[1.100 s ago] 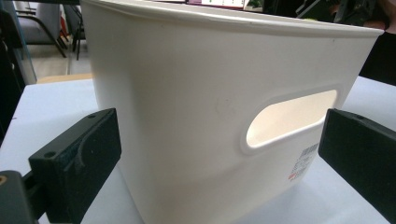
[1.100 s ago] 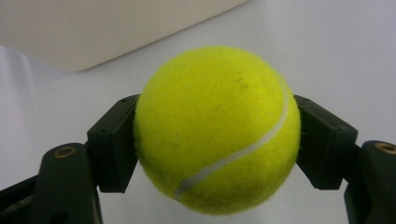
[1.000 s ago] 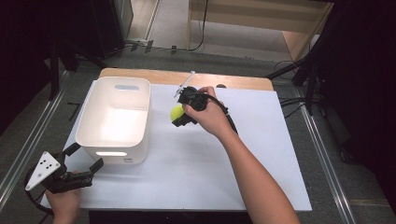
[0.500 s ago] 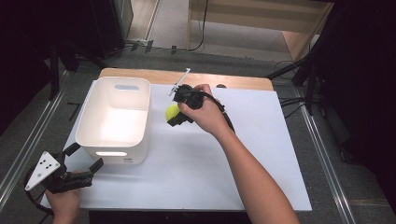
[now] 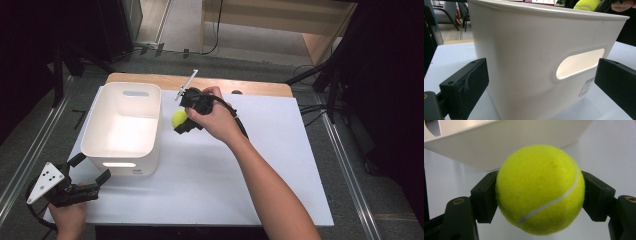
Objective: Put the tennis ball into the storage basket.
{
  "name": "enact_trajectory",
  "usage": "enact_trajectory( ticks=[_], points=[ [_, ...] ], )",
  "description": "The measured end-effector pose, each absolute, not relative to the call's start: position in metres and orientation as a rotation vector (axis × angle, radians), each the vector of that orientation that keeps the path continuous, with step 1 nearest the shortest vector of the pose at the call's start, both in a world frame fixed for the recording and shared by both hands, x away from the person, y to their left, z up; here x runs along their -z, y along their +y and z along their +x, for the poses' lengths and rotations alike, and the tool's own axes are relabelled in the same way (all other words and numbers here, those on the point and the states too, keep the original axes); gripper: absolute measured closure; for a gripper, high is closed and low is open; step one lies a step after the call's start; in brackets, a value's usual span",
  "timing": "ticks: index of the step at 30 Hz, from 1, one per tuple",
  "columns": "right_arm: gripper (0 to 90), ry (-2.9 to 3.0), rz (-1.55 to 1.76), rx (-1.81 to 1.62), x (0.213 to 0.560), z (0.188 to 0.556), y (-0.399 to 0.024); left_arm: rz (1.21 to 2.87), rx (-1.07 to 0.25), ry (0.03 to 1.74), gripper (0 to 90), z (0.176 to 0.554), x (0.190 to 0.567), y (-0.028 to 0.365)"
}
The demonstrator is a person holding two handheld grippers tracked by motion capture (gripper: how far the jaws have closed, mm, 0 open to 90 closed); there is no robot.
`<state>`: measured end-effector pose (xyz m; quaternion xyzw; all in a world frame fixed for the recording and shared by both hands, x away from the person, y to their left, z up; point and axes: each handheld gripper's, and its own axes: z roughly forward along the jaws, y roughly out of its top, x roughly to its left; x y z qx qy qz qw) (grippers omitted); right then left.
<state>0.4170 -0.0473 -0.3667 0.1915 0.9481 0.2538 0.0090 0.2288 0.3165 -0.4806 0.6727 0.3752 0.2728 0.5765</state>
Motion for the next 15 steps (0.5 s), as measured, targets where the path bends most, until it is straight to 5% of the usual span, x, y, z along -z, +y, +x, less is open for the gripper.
enact_trajectory(
  ticks=[15],
  points=[
    [23.4,2.967,0.549,-0.799,0.357,0.414,-0.037,1.575,-0.638,0.878,0.0,0.229,0.481,0.317]
  ],
)
